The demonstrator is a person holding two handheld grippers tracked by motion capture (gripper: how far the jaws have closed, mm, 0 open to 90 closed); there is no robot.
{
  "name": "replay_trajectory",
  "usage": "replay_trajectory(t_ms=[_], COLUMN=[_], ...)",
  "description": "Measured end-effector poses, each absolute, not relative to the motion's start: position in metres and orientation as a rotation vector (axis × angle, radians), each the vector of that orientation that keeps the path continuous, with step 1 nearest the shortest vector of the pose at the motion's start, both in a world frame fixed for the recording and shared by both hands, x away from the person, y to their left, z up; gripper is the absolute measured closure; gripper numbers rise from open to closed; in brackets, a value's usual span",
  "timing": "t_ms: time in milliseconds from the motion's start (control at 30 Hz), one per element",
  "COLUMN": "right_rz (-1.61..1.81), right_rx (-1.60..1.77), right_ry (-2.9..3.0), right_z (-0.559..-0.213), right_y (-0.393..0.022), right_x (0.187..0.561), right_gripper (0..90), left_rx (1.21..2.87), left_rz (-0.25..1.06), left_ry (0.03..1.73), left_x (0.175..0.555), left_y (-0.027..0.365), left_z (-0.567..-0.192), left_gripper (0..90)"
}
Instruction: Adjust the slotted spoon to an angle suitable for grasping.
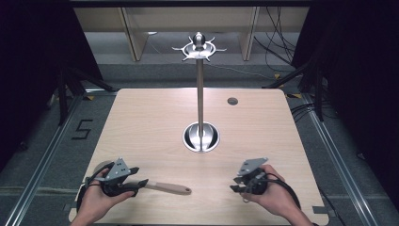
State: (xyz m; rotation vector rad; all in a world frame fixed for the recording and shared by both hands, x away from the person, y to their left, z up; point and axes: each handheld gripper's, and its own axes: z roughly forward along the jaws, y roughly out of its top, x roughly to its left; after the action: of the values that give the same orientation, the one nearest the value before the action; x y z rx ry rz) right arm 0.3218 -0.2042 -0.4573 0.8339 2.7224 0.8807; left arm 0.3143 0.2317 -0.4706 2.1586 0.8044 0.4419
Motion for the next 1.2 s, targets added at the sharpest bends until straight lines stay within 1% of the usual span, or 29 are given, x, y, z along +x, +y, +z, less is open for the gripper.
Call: replay_trajectory(t_ms=[33, 67, 100, 133, 167, 300, 367, 433, 533, 667, 767, 933, 1033, 1133, 1200], right_rz=[0.881, 0.884, 0.911, 0.910, 0.913, 0.888, 0.899, 0.883, 0.850, 0.831, 0.805, 0.822, 0.797, 0.806, 0.805], right_rx=[0.834, 0.949, 0.942, 0.917, 0.920, 0.895, 0.892, 0.923, 0.850, 0.859, 0.868, 0.956, 0.889, 0.869, 0.884], right_ry=[2.722, 2.677, 2.685, 2.677, 2.675, 2.694, 2.688, 2.699, 2.696, 2.719, 2.713, 2.734, 2.720, 2.709, 2.720], right_z=[-0.457, -0.458, -0.458, -0.459, -0.460, -0.461, -0.463, -0.461, -0.463, -0.461, -0.468, -0.467, -0.469, -0.471, -0.470], right_y=[-0.204, -0.220, -0.225, -0.230, -0.232, -0.232, -0.230, -0.229, -0.228, -0.226, -0.226, -0.227, -0.229, -0.230, -0.232], right_x=[0.322, 0.318, 0.318, 0.319, 0.320, 0.320, 0.317, 0.316, 0.317, 0.315, 0.314, 0.312, 0.315, 0.316, 0.316], right_gripper=[67.0, 67.0, 66.9, 66.7, 66.5, 64.5, 63.1, 62.5, 59.7, 58.5, 57.2, 56.6, 56.6, 56.4, 56.3], left_rx=[2.159, 2.176, 2.194, 2.249, 2.249, 2.390, 2.406, 2.435, 2.524, 2.579, 2.624, 2.677, 2.712, 2.742, 2.749], left_rz=[0.442, 0.439, 0.429, 0.431, 0.431, 0.439, 0.416, 0.424, 0.372, 0.362, 0.341, 0.306, 0.288, 0.264, 0.243], left_ry=[0.804, 0.785, 0.761, 0.713, 0.713, 0.602, 0.581, 0.526, 0.438, 0.378, 0.340, 0.318, 0.289, 0.221, 0.223], left_x=[0.314, 0.314, 0.314, 0.315, 0.315, 0.322, 0.324, 0.327, 0.332, 0.337, 0.343, 0.349, 0.351, 0.354, 0.355], left_y=[0.232, 0.230, 0.229, 0.224, 0.224, 0.206, 0.202, 0.195, 0.186, 0.182, 0.177, 0.171, 0.165, 0.158, 0.156], left_z=[-0.471, -0.470, -0.470, -0.469, -0.469, -0.461, -0.458, -0.452, -0.438, -0.431, -0.430, -0.433, -0.434, -0.433, -0.433], left_gripper=[41.0, 40.2, 39.9, 39.5, 39.3, 38.7, 38.5, 38.6, 37.5, 36.7, 36.9, 37.3, 37.6, 37.7, 38.1])
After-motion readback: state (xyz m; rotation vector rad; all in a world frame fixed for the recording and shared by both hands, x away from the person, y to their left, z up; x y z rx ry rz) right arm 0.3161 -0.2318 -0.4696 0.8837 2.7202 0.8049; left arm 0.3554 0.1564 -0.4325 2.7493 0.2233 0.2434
